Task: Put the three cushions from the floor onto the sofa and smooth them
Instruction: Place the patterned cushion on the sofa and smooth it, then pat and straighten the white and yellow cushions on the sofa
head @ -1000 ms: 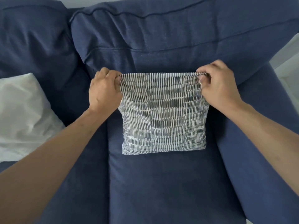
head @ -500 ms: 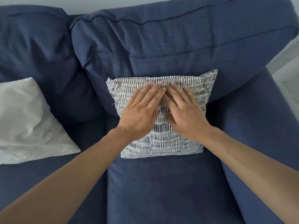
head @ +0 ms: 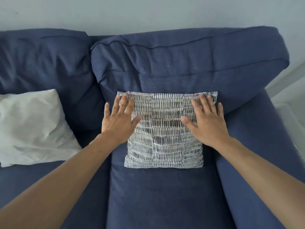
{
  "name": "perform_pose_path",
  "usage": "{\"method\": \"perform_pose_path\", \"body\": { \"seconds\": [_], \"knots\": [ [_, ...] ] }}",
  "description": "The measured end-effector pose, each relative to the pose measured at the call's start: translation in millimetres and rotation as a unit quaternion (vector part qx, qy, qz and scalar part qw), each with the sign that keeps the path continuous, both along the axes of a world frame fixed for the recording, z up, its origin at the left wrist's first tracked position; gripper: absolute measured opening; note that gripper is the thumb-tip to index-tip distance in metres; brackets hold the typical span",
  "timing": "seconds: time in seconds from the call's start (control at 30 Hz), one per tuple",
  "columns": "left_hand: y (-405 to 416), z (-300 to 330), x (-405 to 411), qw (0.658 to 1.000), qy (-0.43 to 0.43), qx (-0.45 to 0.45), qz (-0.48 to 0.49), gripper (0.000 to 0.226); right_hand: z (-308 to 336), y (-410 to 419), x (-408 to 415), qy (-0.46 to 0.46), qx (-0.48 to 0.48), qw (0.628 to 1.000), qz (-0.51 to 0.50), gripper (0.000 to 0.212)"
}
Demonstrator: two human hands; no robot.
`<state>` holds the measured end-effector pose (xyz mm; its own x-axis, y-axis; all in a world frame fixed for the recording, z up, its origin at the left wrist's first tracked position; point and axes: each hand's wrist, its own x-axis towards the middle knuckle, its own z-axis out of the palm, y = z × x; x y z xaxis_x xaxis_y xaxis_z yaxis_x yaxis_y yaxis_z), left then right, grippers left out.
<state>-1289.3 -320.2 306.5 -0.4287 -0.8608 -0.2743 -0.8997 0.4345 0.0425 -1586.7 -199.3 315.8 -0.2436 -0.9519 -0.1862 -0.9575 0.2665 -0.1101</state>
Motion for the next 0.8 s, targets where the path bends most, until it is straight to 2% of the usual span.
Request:
{"method": "perform_pose_path", "body": {
  "seconds": [0.13, 0.37, 0.8],
  "knots": [
    [15, 23, 24, 0.999, 0.035, -0.017, 0.020, 0.082, 17, 1, 34, -0.020, -0.016, 0.999, 0.020, 0.100],
    [41, 30, 94, 0.998, 0.028, -0.042, 0.035, 0.084, 20, -2, 109, -0.033, -0.016, 0.998, 0.060, 0.100],
    [79, 33, 318, 0.996, 0.064, -0.031, 0.053, 0.084, 9, -4, 340, -0.027, -0.026, 0.996, 0.079, 0.101]
  ]
}}
